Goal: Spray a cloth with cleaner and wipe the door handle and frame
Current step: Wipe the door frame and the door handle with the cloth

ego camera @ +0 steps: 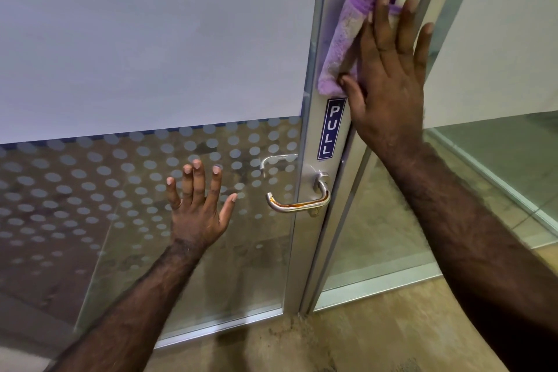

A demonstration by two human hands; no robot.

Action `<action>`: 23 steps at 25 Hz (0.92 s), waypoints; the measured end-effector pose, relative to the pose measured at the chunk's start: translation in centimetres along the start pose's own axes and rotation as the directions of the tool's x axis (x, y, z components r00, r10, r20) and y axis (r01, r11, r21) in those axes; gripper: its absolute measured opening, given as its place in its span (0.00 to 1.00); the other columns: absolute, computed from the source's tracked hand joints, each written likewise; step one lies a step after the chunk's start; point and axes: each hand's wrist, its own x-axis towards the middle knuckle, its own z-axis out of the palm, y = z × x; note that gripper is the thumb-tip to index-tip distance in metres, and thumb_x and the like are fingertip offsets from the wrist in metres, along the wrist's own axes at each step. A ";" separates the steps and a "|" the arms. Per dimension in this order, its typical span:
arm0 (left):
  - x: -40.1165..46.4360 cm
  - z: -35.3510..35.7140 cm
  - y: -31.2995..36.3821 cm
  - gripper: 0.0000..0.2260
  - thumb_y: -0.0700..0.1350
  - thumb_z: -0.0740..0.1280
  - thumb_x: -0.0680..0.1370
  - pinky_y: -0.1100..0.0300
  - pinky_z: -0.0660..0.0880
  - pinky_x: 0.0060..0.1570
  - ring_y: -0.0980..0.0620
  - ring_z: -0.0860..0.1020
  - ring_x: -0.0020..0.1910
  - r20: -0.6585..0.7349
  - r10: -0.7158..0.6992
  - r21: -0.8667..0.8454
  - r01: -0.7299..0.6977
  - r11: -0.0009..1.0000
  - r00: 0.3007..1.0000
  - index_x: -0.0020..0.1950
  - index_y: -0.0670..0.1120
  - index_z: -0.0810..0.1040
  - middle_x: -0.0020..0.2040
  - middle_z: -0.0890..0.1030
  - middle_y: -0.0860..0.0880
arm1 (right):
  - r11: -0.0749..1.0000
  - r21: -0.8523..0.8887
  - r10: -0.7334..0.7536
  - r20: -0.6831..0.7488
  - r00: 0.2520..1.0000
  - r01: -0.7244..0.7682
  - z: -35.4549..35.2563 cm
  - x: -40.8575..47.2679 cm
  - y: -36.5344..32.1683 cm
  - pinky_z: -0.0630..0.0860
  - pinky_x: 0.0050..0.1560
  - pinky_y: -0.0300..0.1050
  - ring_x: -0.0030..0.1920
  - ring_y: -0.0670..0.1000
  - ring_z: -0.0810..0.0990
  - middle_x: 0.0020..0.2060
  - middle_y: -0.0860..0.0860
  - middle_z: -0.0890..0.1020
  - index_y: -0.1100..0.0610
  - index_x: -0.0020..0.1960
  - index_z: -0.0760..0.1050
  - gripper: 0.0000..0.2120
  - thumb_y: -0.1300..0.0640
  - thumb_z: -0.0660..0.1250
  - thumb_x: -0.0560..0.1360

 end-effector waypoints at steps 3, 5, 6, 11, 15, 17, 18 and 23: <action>0.0 0.1 0.0 0.42 0.62 0.65 0.84 0.36 0.38 0.83 0.41 0.38 0.87 0.002 -0.003 -0.008 0.003 1.000 1.000 0.87 0.44 0.48 0.87 0.38 0.40 | 0.999 0.032 -0.031 0.068 0.997 0.029 0.2 -1.9 0.0 0.47 0.87 0.70 0.87 0.70 0.54 0.88 0.61 0.60 0.59 0.88 0.57 0.37 0.50 0.68 0.84; 0.1 0.1 0.0 0.42 0.62 0.65 0.84 0.36 0.38 0.83 0.41 0.38 0.87 0.009 -0.003 -0.009 0.003 1.000 1.000 0.87 0.44 0.47 0.87 0.37 0.40 | 0.998 0.040 -0.062 0.162 0.985 0.057 0.7 -5.3 0.1 0.47 0.87 0.70 0.87 0.69 0.54 0.88 0.60 0.58 0.60 0.87 0.58 0.37 0.52 0.68 0.83; 0.1 0.0 0.0 0.42 0.62 0.64 0.85 0.36 0.38 0.83 0.41 0.38 0.87 0.011 -0.004 -0.005 0.004 1.000 1.000 0.87 0.44 0.47 0.87 0.37 0.40 | 0.997 0.042 -0.076 0.206 0.976 0.069 1.0 -7.2 0.1 0.49 0.87 0.70 0.88 0.68 0.54 0.88 0.59 0.58 0.60 0.87 0.59 0.36 0.54 0.68 0.83; 0.3 -0.2 0.3 0.41 0.62 0.64 0.85 0.36 0.38 0.83 0.41 0.38 0.87 0.024 0.009 0.006 -0.009 1.000 1.000 0.87 0.44 0.47 0.87 0.37 0.40 | 0.994 0.100 -0.076 0.247 0.966 0.052 2.4 -13.2 -1.3 0.55 0.87 0.68 0.87 0.69 0.57 0.87 0.60 0.62 0.60 0.86 0.61 0.35 0.58 0.69 0.83; 0.1 -0.9 0.1 0.41 0.62 0.64 0.85 0.36 0.39 0.83 0.41 0.39 0.87 0.047 0.008 -0.018 -0.007 1.000 0.999 0.88 0.44 0.47 0.87 0.38 0.40 | 0.996 0.030 0.076 0.144 0.987 -0.081 2.2 -13.9 -2.1 0.60 0.85 0.64 0.87 0.66 0.58 0.86 0.64 0.62 0.52 0.85 0.66 0.36 0.53 0.74 0.80; 0.1 -1.5 0.4 0.40 0.61 0.65 0.85 0.34 0.44 0.83 0.40 0.41 0.87 0.059 -0.002 -0.040 0.004 0.999 0.998 0.87 0.43 0.50 0.88 0.41 0.38 | 0.976 0.044 0.207 0.105 0.973 -0.213 1.6 -13.9 -2.5 0.68 0.78 0.63 0.83 0.66 0.65 0.83 0.65 0.66 0.49 0.84 0.68 0.38 0.49 0.77 0.77; 0.2 -1.9 0.6 0.40 0.61 0.65 0.85 0.32 0.46 0.82 0.40 0.41 0.87 0.072 -0.010 -0.056 0.014 0.998 0.997 0.87 0.43 0.51 0.87 0.45 0.37 | 0.959 0.063 0.269 0.113 0.957 -0.277 1.2 -13.8 -2.7 0.73 0.74 0.62 0.79 0.65 0.70 0.81 0.65 0.68 0.49 0.84 0.67 0.40 0.49 0.78 0.76; 0.7 -5.0 2.1 0.38 0.57 0.67 0.84 0.27 0.53 0.81 0.36 0.45 0.87 0.148 -0.089 -0.141 0.110 0.984 0.985 0.86 0.40 0.57 0.85 0.54 0.30 | 0.796 0.248 0.478 0.303 0.824 -0.553 -0.5 -13.6 -4.2 0.83 0.51 0.52 0.62 0.60 0.82 0.69 0.58 0.77 0.49 0.87 0.60 0.45 0.56 0.80 0.77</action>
